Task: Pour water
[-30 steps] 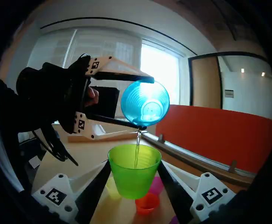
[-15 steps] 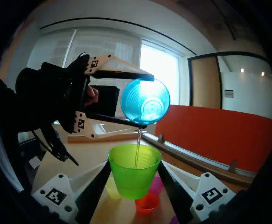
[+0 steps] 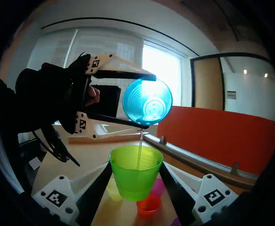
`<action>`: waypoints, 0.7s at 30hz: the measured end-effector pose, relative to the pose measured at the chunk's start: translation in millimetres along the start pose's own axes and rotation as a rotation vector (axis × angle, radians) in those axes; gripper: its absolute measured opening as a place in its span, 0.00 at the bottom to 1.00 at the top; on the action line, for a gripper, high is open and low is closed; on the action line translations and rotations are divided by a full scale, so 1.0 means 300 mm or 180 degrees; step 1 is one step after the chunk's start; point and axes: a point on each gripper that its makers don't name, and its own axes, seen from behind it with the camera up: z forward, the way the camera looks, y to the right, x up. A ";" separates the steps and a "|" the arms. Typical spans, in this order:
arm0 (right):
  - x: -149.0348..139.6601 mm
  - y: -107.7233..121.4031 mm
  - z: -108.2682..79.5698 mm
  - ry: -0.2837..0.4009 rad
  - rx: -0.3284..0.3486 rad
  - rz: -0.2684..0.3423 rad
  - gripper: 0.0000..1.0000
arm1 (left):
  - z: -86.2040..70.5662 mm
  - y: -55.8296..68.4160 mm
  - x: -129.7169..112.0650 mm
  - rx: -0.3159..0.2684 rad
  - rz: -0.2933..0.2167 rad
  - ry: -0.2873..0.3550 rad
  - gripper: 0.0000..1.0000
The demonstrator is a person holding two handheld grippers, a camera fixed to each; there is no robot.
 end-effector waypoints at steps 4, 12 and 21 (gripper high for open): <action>0.001 -0.001 0.002 0.0002 0.0003 0.0002 0.90 | 0.004 -0.003 -0.004 0.0005 0.0032 -0.0001 0.89; 0.005 -0.001 0.003 0.0008 0.0001 0.0006 0.90 | 0.003 -0.004 0.001 0.0012 0.0058 -0.0001 0.89; 0.008 0.000 0.000 0.0014 -0.0002 -0.0002 0.90 | 0.003 -0.006 0.005 0.0010 0.0119 0.0007 0.89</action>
